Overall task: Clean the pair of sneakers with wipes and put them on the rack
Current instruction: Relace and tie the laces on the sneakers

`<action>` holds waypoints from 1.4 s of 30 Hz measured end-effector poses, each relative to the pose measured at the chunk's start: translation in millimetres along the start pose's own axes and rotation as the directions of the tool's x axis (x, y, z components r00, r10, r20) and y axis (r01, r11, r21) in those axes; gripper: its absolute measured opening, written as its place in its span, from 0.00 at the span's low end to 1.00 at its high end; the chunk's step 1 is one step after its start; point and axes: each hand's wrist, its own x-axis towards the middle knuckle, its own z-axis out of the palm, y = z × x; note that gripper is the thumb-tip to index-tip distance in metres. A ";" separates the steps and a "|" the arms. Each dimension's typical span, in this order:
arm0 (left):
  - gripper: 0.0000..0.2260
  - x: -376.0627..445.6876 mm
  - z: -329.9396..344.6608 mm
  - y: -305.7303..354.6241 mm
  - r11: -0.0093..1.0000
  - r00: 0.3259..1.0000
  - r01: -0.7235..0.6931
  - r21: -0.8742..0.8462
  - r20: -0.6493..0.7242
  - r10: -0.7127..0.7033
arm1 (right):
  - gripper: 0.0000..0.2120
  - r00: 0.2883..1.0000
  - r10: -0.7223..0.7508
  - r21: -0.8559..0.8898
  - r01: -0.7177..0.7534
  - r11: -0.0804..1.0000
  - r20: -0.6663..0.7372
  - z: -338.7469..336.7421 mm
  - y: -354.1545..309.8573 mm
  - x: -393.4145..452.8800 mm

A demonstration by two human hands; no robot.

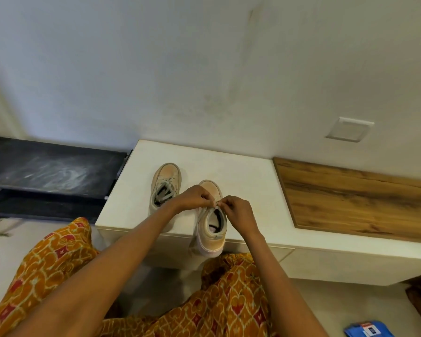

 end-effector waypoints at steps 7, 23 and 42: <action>0.08 -0.6 10.4 -3.6 0.982 0.986 -0.057 0.181 -0.145 0.084 | 0.07 1.000 0.001 -0.056 0.000 0.998 0.014 -0.5 1.0 2.1; 0.03 -7.1 52.5 -12.8 0.996 0.864 -0.070 0.054 -0.496 0.087 | 0.11 0.946 0.120 0.314 -0.217 0.924 0.300 -12.0 -4.3 19.1; 0.08 -7.1 39.6 -9.7 0.996 0.947 0.000 -0.094 -0.320 -0.030 | 0.05 0.915 0.403 0.536 -0.350 0.768 0.019 -2.4 -4.8 19.8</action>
